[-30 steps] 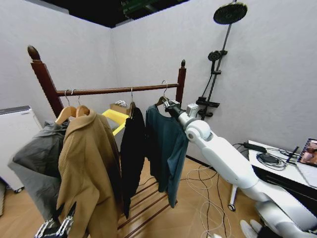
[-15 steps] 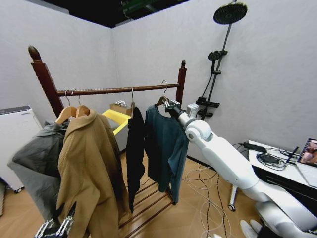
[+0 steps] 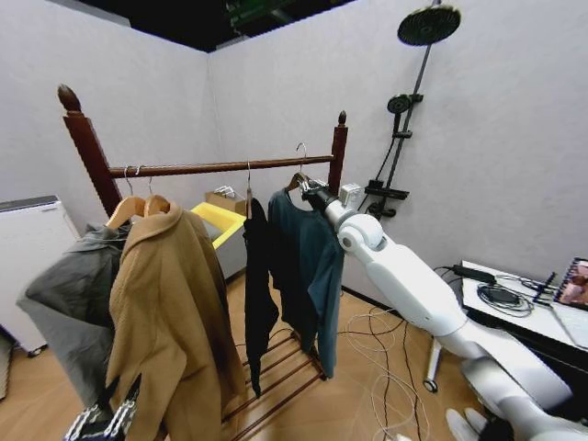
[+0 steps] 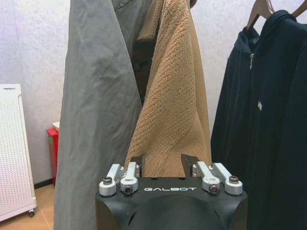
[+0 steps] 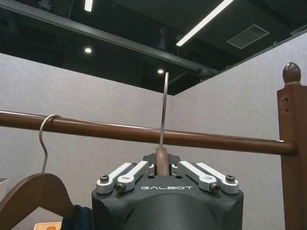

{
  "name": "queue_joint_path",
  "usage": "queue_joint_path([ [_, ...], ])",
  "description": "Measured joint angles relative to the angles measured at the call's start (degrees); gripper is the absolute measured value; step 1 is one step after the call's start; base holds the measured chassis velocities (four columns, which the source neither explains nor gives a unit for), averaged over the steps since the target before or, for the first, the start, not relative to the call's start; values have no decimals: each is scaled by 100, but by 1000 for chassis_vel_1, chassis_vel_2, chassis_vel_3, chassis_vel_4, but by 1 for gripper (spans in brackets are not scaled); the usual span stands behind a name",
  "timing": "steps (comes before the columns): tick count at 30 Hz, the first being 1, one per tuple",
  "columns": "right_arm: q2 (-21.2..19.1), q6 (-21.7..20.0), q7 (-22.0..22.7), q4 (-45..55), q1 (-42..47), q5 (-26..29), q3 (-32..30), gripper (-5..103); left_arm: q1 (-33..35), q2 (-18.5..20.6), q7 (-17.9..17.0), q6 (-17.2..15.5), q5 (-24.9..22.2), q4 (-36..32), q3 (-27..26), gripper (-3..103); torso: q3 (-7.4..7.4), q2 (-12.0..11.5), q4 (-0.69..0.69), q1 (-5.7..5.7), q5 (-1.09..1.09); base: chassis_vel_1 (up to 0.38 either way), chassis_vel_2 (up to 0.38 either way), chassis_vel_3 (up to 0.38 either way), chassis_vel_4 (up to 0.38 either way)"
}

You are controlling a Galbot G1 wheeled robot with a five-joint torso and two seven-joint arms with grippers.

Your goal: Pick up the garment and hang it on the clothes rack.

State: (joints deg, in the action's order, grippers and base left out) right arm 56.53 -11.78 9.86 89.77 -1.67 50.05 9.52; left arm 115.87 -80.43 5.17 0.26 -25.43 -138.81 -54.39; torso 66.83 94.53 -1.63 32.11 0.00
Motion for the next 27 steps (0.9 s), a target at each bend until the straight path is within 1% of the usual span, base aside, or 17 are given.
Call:
queue_joint_path([
  [7,9,-23,-8,-39,-134,64,10,10,0,0,0,0,0,0,0,46,0,0,4,1,0,0,0,0,0],
  [16,14,-72,-24,-162,-247,161,121,10,0,0,1,0,0,0,0,46,0,0,2,0,1,0,0,0,0],
  [22,291,-115,-86,-547,-591,247,428,10,0,0,0,0,0,0,0,46,1,0,3,1,0,0,0,0,0],
  [23,417,-151,-88,-655,-713,289,531,10,0,0,0,0,0,0,0,46,1,0,3,1,-1,0,0,0,0],
  [24,417,-151,-88,-655,-713,289,531,10,0,0,0,0,0,0,0,46,1,0,3,1,-1,0,0,0,0],
  [27,715,-244,-52,-822,-878,299,711,10,0,0,0,0,0,0,0,46,1,0,5,1,-2,0,0,0,0],
])
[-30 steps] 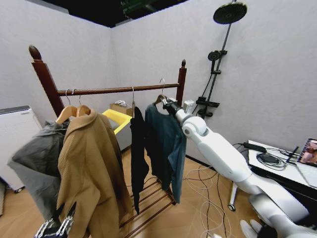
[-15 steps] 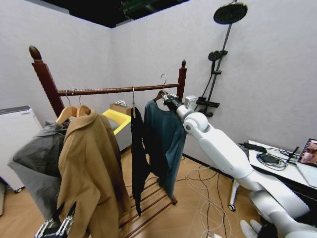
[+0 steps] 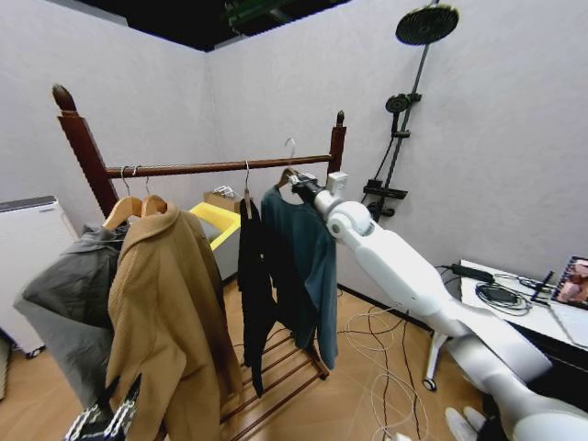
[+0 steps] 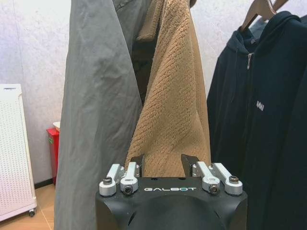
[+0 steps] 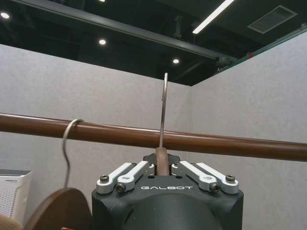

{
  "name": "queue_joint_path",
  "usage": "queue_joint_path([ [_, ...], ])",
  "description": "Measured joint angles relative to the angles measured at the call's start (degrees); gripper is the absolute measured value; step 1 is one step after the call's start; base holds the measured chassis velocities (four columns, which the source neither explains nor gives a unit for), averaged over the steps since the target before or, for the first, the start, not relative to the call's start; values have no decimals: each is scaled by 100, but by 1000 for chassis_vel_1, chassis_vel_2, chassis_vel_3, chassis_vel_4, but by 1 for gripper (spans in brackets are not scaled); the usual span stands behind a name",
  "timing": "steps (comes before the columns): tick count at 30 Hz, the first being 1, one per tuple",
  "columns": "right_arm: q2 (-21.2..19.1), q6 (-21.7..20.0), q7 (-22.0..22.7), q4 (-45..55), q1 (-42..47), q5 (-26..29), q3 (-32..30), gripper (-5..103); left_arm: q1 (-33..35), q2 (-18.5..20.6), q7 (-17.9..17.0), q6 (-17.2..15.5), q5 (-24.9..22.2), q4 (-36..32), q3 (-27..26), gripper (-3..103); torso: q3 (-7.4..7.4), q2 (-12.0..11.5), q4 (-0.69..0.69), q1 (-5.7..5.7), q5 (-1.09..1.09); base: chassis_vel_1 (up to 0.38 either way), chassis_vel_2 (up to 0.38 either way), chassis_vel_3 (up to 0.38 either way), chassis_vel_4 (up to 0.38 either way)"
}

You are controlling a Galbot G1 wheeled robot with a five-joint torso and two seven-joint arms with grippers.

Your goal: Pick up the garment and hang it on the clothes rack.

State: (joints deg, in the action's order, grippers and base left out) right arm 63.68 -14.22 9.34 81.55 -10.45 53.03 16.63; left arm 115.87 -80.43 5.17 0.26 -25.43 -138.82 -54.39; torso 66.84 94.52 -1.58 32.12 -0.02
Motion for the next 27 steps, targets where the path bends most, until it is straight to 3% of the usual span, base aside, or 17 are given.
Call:
queue_joint_path([
  [5,186,-271,94,-20,-16,-1,58,10,0,0,0,0,0,0,0,46,0,0,-1,0,1,0,0,0,0],
  [27,187,-294,118,-9,-3,-3,56,10,0,0,0,0,0,0,0,46,0,0,-2,0,2,0,0,0,0],
])
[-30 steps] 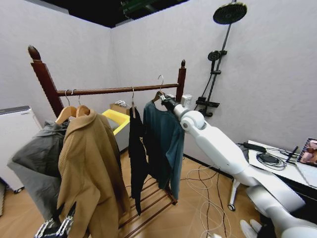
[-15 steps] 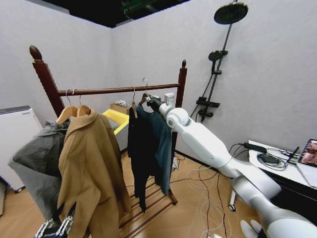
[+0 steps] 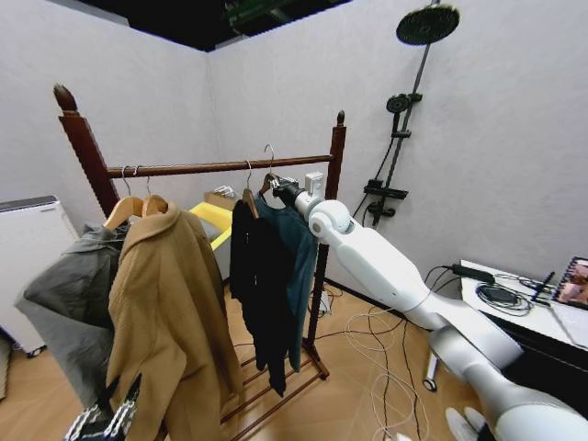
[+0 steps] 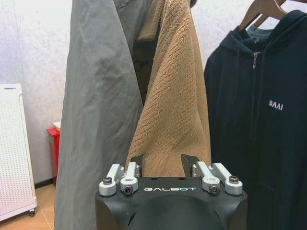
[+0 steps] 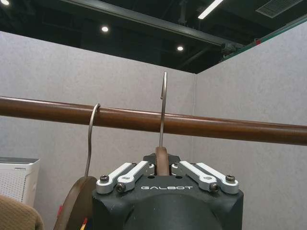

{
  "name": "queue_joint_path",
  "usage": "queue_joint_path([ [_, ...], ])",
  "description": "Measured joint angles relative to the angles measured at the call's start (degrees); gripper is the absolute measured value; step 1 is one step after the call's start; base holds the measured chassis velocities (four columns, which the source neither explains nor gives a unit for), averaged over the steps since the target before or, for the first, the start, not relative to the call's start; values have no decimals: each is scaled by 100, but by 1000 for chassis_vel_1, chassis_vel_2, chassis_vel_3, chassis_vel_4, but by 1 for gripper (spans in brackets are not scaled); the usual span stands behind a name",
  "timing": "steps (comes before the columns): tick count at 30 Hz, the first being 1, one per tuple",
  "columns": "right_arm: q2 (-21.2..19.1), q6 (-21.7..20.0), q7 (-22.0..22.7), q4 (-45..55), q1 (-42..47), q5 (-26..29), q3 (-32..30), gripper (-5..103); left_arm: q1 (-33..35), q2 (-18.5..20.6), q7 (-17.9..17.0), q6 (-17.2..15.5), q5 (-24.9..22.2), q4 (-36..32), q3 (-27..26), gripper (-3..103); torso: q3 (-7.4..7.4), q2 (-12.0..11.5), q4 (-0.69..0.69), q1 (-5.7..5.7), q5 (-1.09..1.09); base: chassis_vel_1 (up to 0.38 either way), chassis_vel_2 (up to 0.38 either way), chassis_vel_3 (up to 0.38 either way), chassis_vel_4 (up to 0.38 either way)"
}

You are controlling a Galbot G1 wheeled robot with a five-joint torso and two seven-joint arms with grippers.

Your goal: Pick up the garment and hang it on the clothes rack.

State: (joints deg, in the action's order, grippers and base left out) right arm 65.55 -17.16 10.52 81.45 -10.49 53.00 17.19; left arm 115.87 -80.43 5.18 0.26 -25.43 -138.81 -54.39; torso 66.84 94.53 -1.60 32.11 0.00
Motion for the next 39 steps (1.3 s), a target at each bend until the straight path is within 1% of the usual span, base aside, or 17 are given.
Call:
queue_joint_path([
  [24,-8,0,10,13,10,6,-8,10,0,0,0,0,0,0,0,46,0,0,1,1,0,0,0,0,0],
  [25,-73,-75,66,112,69,104,-15,10,0,0,0,0,0,0,0,46,-1,0,6,1,-3,0,0,0,0],
  [26,-243,-188,132,199,243,229,-12,10,0,0,-2,0,0,0,-1,46,-1,1,3,-1,0,0,0,0,0],
  [27,-243,-188,132,199,243,229,-12,10,0,0,-2,0,0,0,-1,46,-1,1,3,-1,0,0,0,0,0],
  [28,-321,-221,161,224,325,261,-11,10,0,0,-3,0,0,0,0,46,0,0,-1,2,4,0,0,0,0],
  [29,-380,-220,166,254,394,267,-15,10,0,0,0,0,0,0,0,46,-1,1,-1,2,2,-25,-21,-50,1],
  [30,-380,-220,166,254,394,267,-15,10,0,0,0,0,0,0,0,46,-1,1,-1,2,2,-25,-21,-50,1],
  [31,-427,-210,166,284,460,255,-24,10,0,0,0,0,0,0,0,46,-3,3,-1,0,-3,0,0,0,0],
  [34,-488,-185,141,306,570,231,-38,10,0,0,0,0,0,0,0,46,-3,4,0,0,1,0,0,0,0],
  [39,-528,-173,144,297,582,209,-42,10,-1,0,0,0,0,0,0,46,-2,3,-1,0,0,0,0,0,0],
])
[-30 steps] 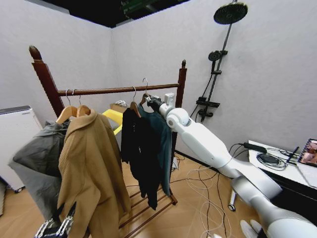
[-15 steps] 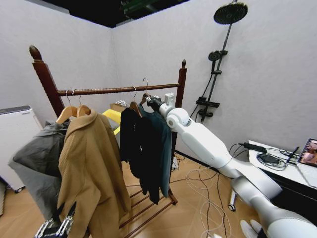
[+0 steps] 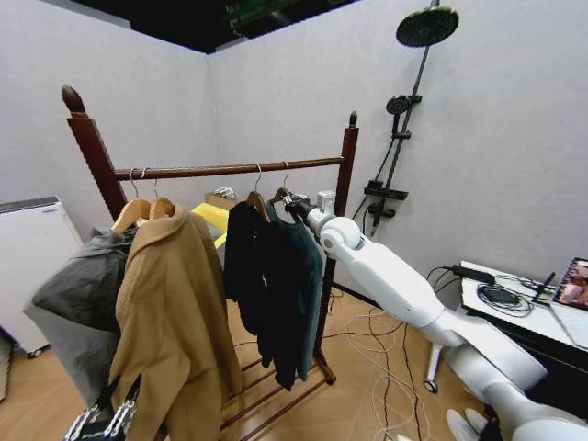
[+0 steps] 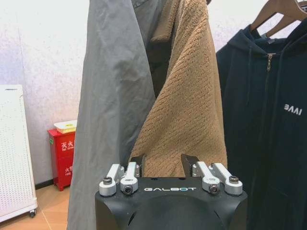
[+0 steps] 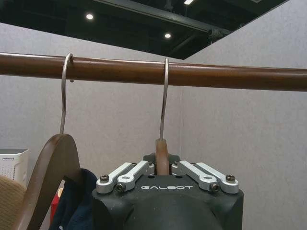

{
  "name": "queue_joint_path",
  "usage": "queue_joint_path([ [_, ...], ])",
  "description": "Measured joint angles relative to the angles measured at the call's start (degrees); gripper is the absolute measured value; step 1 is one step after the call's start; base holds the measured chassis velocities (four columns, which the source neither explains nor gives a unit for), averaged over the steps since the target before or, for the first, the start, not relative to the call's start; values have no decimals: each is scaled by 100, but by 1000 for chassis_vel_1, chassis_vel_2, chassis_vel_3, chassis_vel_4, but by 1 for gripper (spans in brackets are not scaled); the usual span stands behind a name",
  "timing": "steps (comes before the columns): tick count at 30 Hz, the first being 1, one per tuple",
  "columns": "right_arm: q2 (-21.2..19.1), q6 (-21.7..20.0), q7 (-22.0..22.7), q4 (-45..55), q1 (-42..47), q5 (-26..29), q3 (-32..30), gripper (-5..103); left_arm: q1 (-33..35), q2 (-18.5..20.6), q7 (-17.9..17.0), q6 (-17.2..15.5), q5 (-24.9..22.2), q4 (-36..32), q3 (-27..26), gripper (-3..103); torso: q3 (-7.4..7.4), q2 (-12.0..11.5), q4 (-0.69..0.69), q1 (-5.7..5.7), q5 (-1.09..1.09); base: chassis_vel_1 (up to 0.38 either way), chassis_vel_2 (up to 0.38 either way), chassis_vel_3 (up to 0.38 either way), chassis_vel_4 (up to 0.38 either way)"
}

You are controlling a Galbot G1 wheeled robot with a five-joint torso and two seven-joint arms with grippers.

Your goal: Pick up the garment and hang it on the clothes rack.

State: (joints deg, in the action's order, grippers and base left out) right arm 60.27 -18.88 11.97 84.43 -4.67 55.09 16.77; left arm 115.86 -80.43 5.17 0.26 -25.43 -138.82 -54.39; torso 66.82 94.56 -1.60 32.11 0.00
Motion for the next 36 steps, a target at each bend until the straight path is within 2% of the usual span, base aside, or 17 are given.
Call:
queue_joint_path([
  [2,11,0,18,-14,0,-21,-9,7,0,0,0,0,0,0,0,46,0,0,0,0,0,0,0,0,0],
  [3,52,-18,54,-67,15,-38,-27,10,0,1,0,0,0,0,0,46,1,0,0,0,-4,0,0,0,0],
  [4,94,19,33,-131,52,-40,-29,16,4,1,-5,-1,0,1,-2,46,8,-5,-1,1,9,0,0,0,0],
  [5,94,19,33,-131,52,-40,-29,16,4,1,-5,-1,0,1,-2,46,8,-5,-1,1,9,0,0,0,0],
  [7,140,228,-63,-176,71,-115,-118,27,0,0,-3,0,0,-1,1,46,7,-7,2,4,3,0,0,0,0],
  [9,171,385,-93,-184,90,-160,-157,32,0,0,-1,0,0,0,0,46,4,-5,1,2,-3,0,0,0,0],
  [12,186,483,-92,-185,103,-183,-187,37,0,0,-1,0,0,-1,1,46,4,-5,2,2,0,0,0,0,0],
  [15,240,874,-5,-190,135,-318,-282,54,0,0,-1,0,0,-1,1,46,2,-4,0,1,-1,0,0,0,0],
  [16,240,874,-5,-190,135,-318,-282,54,0,0,-1,0,0,-1,1,46,2,-4,0,1,-1,0,0,0,0],
  [19,180,1125,168,-78,190,-754,-467,70,0,0,0,0,0,-1,0,46,3,-4,4,1,-1,0,0,0,0],
  [20,180,1125,168,-78,190,-754,-467,70,0,0,0,0,0,-1,0,46,3,-4,4,1,-1,0,0,0,0],
  [22,-35,1088,306,172,303,-895,-622,81,0,0,0,0,0,-1,0,46,2,-4,3,2,0,0,0,0,0],
  [25,-265,1004,338,462,457,-872,-756,86,0,0,1,0,0,-1,0,46,2,-4,2,2,0,0,0,0,0],
  [27,-719,880,343,1150,909,-661,-1059,96,0,0,0,0,0,-1,0,46,2,-2,-2,1,2,0,0,0,0],
  [31,-963,854,352,1590,1251,-552,-1297,99,0,0,0,0,0,-1,0,46,1,-2,-1,1,3,0,0,0,0],
  [33,-1384,847,395,2431,2227,-397,-2082,99,0,0,1,0,0,-1,0,46,1,-2,3,0,0,0,0,0,0],
  [36,-1521,861,397,2680,2619,-355,-2376,100,0,0,1,0,0,-1,0,46,1,-2,2,0,3,0,0,0,0],
])
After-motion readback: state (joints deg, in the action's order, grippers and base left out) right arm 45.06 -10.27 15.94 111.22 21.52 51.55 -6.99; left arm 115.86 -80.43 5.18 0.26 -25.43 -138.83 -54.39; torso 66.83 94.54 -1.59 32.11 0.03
